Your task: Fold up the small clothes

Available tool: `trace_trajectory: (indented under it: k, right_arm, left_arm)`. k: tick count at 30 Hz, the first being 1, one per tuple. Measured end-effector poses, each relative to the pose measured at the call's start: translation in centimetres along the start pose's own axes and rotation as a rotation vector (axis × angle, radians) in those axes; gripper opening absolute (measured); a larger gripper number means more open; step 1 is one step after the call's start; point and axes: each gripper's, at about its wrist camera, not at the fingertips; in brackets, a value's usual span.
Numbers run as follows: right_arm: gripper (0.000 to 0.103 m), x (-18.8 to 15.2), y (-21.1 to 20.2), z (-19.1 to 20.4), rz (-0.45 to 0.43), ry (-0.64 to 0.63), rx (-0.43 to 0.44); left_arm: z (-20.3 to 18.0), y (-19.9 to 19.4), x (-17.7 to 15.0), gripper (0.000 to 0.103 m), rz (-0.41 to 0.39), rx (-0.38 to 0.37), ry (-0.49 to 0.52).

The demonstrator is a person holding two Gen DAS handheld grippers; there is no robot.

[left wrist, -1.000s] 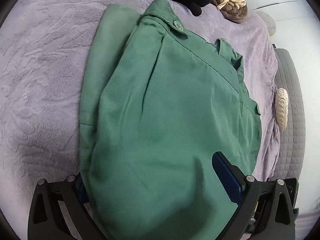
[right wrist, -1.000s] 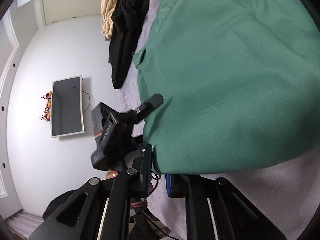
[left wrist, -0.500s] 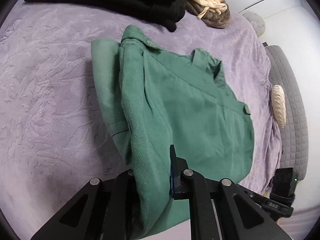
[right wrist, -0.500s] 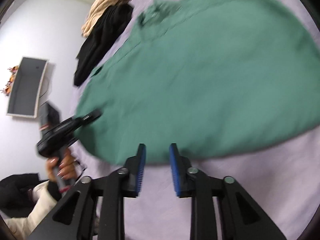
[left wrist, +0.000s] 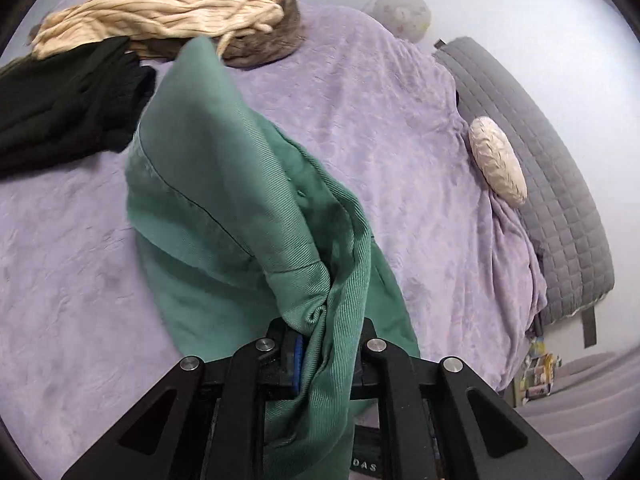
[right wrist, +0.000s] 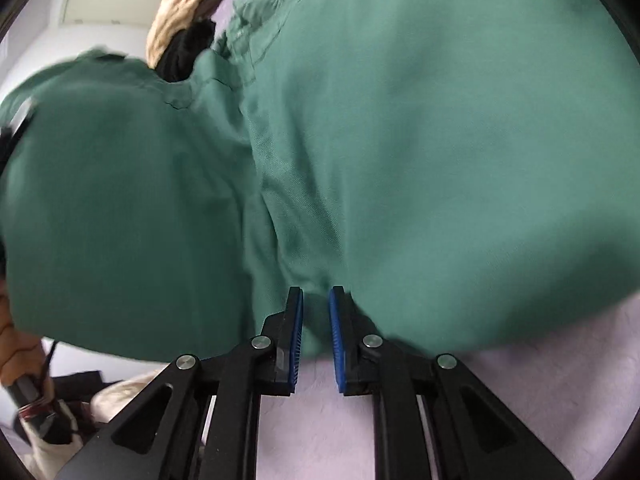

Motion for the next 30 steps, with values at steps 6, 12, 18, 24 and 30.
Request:
trace_trajectory:
  k: [6, 12, 18, 24, 30]
  right_arm:
    - [0.017, 0.1, -6.2, -4.8, -0.098, 0.116, 0.074]
    - [0.018, -0.6, -8.6, -10.2, -0.114, 0.214, 0.053]
    - [0.018, -0.7, -9.4, -11.9, -0.108, 0.236, 0.058]
    - [0.078, 0.1, -12.5, -10.7, -0.185, 0.170, -0.023]
    - [0.078, 1.6, -14.7, -6.4, -0.260, 0.018, -0.090]
  left_arm:
    - [-8.6, 11.8, -2.1, 0.014, 0.127, 0.025, 0.139]
    - [-12.3, 19.6, -6.3, 0.016, 0.228, 0.207, 0.279]
    - [-14.5, 16.7, -6.6, 0.071, 0.153, 0.142, 0.327]
    - [-13.5, 10.1, -3.9, 0.084, -0.016, 0.168, 0.260]
    - [-3.9, 5.4, -4.2, 0.084, -0.032, 0.404, 0.109]
Point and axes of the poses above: each gripper's, at about its wrist camera, not at the fingertips, and y roughly the way its jaws point, z to its left, x to its top, and after that the axes turned 6 degrees about -z, right-handed
